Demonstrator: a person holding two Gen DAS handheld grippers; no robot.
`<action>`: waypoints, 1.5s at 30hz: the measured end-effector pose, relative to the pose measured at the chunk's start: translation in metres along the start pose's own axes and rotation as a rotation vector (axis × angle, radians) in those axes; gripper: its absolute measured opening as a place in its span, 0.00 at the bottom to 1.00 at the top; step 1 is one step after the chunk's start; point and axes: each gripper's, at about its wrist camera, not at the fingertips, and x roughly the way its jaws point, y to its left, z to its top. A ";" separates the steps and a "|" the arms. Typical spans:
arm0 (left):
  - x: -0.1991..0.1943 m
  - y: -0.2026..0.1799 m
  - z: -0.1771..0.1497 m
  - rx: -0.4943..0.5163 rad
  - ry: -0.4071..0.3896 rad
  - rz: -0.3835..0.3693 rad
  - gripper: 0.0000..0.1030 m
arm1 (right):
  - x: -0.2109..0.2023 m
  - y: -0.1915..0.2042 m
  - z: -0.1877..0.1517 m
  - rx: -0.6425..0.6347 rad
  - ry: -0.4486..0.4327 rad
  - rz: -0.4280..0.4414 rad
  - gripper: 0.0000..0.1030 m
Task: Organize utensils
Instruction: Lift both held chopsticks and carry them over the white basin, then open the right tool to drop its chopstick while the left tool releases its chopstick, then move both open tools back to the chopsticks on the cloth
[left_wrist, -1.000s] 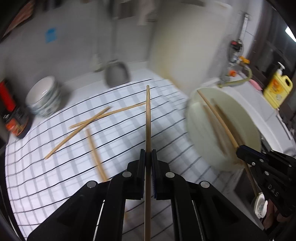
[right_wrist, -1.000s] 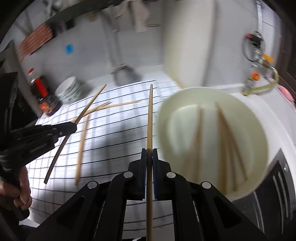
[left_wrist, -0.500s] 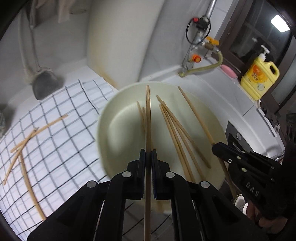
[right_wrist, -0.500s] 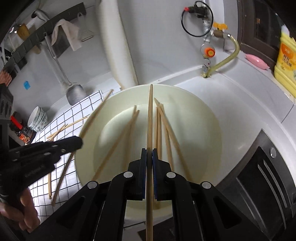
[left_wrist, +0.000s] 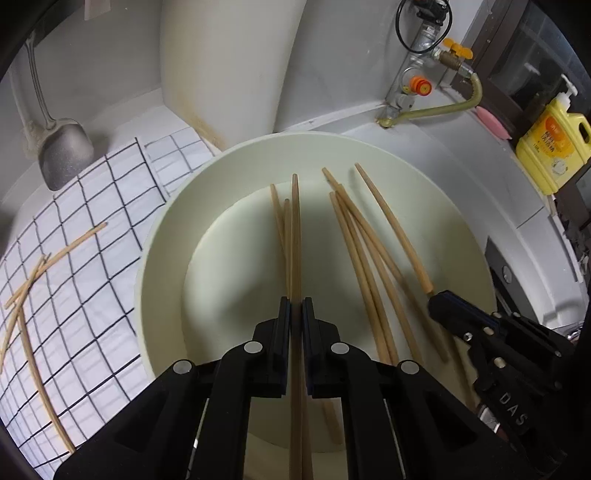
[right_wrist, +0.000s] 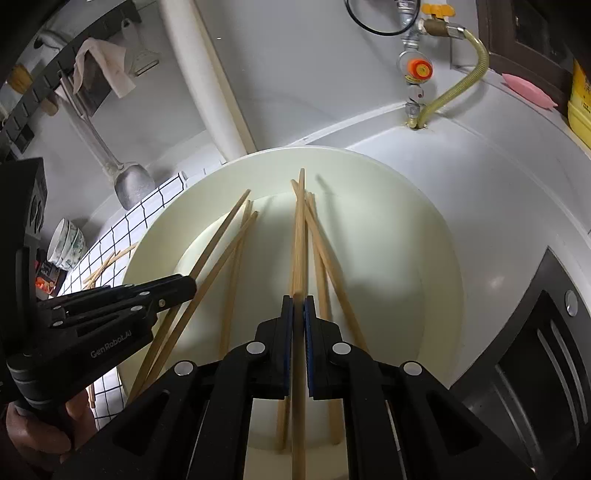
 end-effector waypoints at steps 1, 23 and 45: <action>-0.003 0.001 0.000 0.000 -0.008 0.010 0.10 | -0.002 -0.002 0.000 0.010 -0.009 -0.004 0.06; -0.091 0.069 -0.038 -0.070 -0.109 0.122 0.86 | -0.055 0.035 -0.036 0.012 -0.067 0.021 0.39; -0.146 0.248 -0.137 -0.207 -0.129 0.343 0.90 | -0.037 0.203 -0.070 -0.216 -0.020 0.173 0.44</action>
